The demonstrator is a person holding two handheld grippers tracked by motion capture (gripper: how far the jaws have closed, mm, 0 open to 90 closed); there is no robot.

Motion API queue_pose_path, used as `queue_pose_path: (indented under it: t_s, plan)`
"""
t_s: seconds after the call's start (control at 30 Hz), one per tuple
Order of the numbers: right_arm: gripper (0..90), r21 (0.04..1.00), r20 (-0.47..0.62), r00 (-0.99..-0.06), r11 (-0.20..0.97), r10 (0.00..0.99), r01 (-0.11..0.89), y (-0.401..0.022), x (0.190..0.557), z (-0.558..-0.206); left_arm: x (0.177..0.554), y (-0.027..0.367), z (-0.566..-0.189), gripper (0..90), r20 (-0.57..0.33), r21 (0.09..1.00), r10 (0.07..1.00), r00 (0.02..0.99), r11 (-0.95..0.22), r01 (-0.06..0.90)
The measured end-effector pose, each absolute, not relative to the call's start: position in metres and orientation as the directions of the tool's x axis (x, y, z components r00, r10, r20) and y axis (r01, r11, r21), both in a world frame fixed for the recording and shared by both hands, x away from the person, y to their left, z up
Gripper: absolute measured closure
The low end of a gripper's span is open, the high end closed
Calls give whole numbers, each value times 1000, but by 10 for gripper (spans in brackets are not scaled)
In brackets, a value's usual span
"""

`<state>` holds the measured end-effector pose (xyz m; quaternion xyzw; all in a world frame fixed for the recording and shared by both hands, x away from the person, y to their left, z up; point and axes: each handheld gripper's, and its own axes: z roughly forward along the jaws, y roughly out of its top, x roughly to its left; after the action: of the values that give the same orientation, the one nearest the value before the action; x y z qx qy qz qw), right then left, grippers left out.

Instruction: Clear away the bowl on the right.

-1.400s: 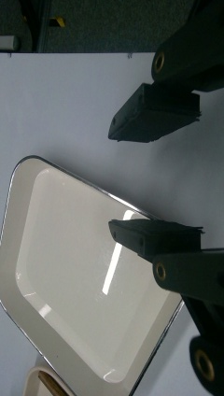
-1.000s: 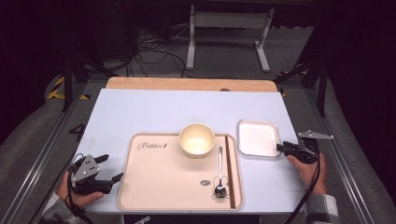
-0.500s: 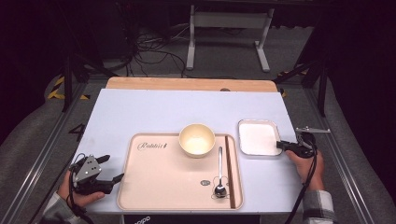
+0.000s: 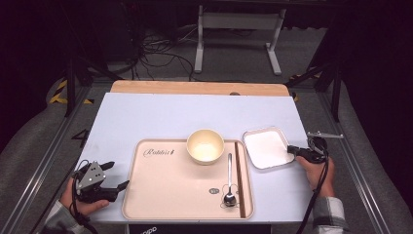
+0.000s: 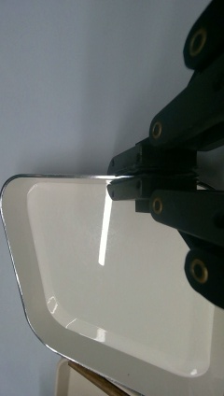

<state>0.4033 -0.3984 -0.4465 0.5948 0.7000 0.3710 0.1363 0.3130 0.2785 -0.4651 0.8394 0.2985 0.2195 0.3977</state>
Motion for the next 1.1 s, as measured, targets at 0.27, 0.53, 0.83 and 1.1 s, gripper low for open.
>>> queue_pose_path:
  t_s: [0.27,0.53,0.83,1.1]
  plan:
    - [898,721,273,-263,-16,925,693,-406,395,-441,314,280,-464,177,130,805,680,721,-498,324]
    - [898,754,275,-238,-55,932,655,-416,386,-437,314,281,-464,177,129,810,688,714,-489,324]
    - [898,788,285,-238,-86,928,610,-420,381,-430,313,282,-464,176,123,815,690,713,-480,325]
    - [898,815,296,-246,-110,923,569,-423,378,-424,312,283,-463,176,122,817,695,709,-476,326]
